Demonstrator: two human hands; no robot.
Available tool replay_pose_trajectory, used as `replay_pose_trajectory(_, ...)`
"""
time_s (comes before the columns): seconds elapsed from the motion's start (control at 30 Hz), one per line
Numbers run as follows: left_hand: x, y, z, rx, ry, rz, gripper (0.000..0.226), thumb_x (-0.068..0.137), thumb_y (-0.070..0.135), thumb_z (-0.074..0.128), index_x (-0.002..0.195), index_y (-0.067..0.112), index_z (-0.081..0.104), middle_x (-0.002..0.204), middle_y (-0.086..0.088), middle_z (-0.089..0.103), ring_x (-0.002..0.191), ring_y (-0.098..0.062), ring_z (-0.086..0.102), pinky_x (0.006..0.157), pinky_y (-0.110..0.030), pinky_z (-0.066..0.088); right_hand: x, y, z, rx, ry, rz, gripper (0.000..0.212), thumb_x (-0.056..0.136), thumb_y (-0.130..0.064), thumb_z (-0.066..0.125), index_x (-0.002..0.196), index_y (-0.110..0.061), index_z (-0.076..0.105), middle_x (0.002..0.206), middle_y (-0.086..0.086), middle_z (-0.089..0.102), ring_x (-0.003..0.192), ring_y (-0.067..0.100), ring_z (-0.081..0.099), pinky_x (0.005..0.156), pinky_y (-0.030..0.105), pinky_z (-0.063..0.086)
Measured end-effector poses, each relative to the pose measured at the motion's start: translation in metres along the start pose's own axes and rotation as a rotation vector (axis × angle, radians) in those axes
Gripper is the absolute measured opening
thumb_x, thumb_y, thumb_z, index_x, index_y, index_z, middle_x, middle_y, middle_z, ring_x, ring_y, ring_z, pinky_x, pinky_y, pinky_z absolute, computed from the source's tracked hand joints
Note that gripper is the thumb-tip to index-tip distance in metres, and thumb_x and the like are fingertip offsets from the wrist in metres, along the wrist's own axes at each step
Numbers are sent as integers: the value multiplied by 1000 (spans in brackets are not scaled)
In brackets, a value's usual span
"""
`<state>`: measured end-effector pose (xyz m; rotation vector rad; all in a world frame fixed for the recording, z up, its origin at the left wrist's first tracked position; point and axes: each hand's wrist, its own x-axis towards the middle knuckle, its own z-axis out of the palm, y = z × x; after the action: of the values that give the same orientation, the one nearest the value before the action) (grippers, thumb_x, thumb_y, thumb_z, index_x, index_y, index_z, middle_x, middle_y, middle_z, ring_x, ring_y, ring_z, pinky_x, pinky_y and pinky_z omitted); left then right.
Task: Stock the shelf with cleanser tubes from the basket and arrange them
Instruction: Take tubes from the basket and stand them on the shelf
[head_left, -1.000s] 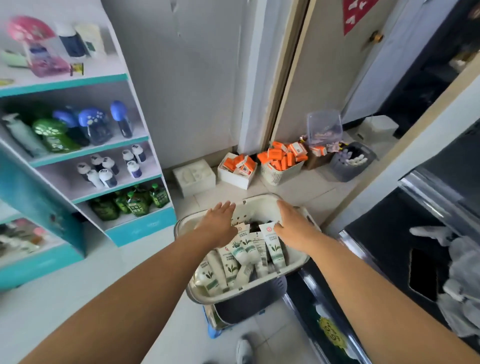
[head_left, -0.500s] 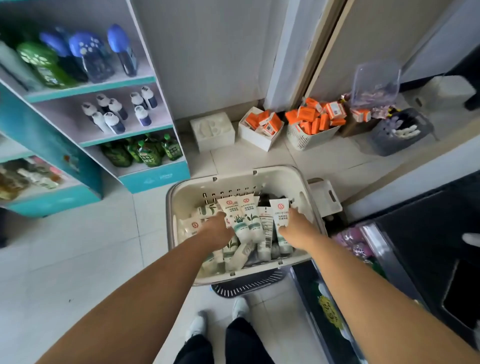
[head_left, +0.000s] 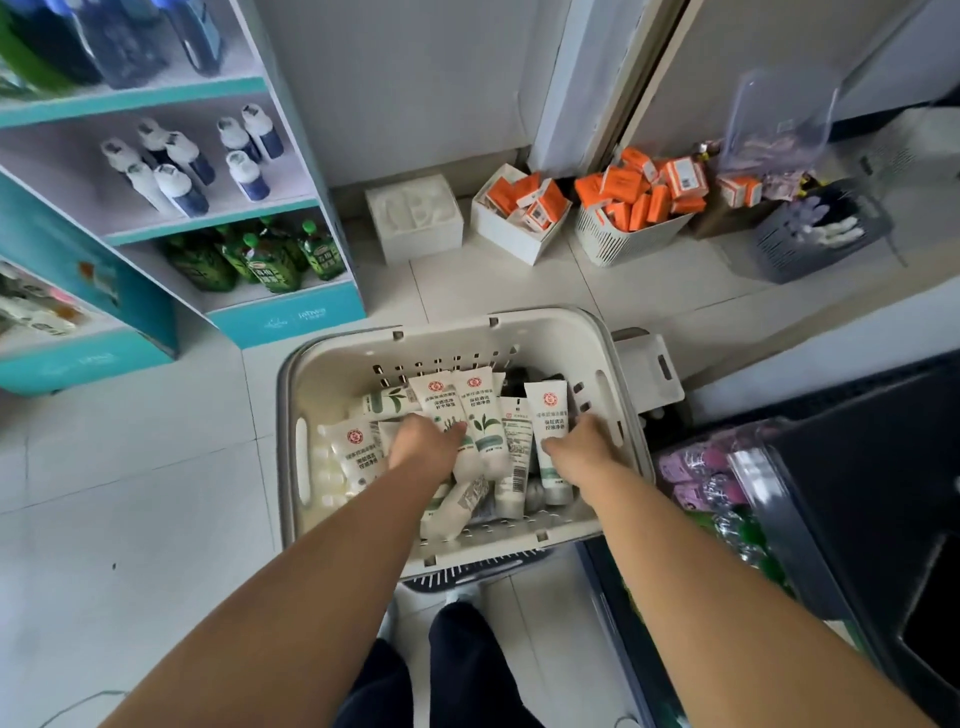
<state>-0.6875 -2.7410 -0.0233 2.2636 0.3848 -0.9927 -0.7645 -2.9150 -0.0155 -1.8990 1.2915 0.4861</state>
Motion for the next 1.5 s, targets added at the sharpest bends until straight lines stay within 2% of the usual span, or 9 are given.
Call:
replay_pose_trajectory(0.2,2,11,3,-85,-48,-52,21,87,30,65,94,10,62,84,-5,63,78,-24,62,59,-26,44,2,-1,11,-150,-125,-63,25,87,-19,65,110,-8,66,113,11,67,90,26,67,74,36,59)
replay_pose_trajectory(0.37,5,5,-2,-194,-84,-48,28,82,18,70,106,10,58,99,-7,67,90,-26,66,79,-36,56,-4,0,12,-212,-133,-167,34,89,-21,65,120,-11,52,121,8,63,99,27,65,50,24,44)
replay_pose_trajectory(0.53,-5,5,-17,-323,-175,38,45,80,12,75,116,13,48,104,-5,65,91,-23,66,82,-39,55,-16,-1,-4,67,-141,-177,30,90,-18,66,117,-12,55,123,7,65,106,26,64,67,29,49)
replay_pose_trajectory(0.73,-39,19,-39,-443,-294,259,50,83,3,71,127,7,47,109,-4,70,92,-17,70,87,-39,55,-49,-15,-38,296,-100,-333,31,86,-20,71,115,-19,59,119,1,67,102,17,65,84,34,53)
replay_pose_trajectory(0.83,-61,28,-50,-476,-323,365,57,82,1,71,133,8,47,111,-6,70,97,-21,70,89,-40,56,-75,-18,-61,471,-71,-381,30,85,-13,72,112,-15,60,116,3,69,98,17,66,74,25,55)
replay_pose_trajectory(1.0,-110,54,-71,-434,-379,583,57,81,6,73,132,19,50,108,-3,72,97,-20,70,85,-36,55,-128,-12,-98,634,76,-467,28,81,-16,76,102,-25,59,110,-3,70,100,17,67,86,48,56)
replay_pose_trajectory(1.23,-209,84,-75,-346,-563,877,54,83,-1,70,128,22,51,110,-3,72,99,-18,70,84,-35,56,-224,14,-146,897,277,-584,28,82,-10,75,98,-26,59,105,-3,70,92,14,69,68,34,59)
replay_pose_trajectory(1.3,-236,93,-68,-306,-612,959,51,83,-3,69,126,20,52,110,-3,72,99,-16,70,80,-27,56,-251,27,-162,928,333,-609,29,81,-10,76,101,-24,60,107,-1,70,94,16,70,70,35,59)
replay_pose_trajectory(1.5,-317,108,-35,-212,-781,1133,53,83,-6,67,129,13,49,117,-7,69,109,-20,66,91,-38,54,-312,86,-203,971,492,-657,32,81,-4,74,106,-20,61,106,-1,71,96,17,70,75,37,60)
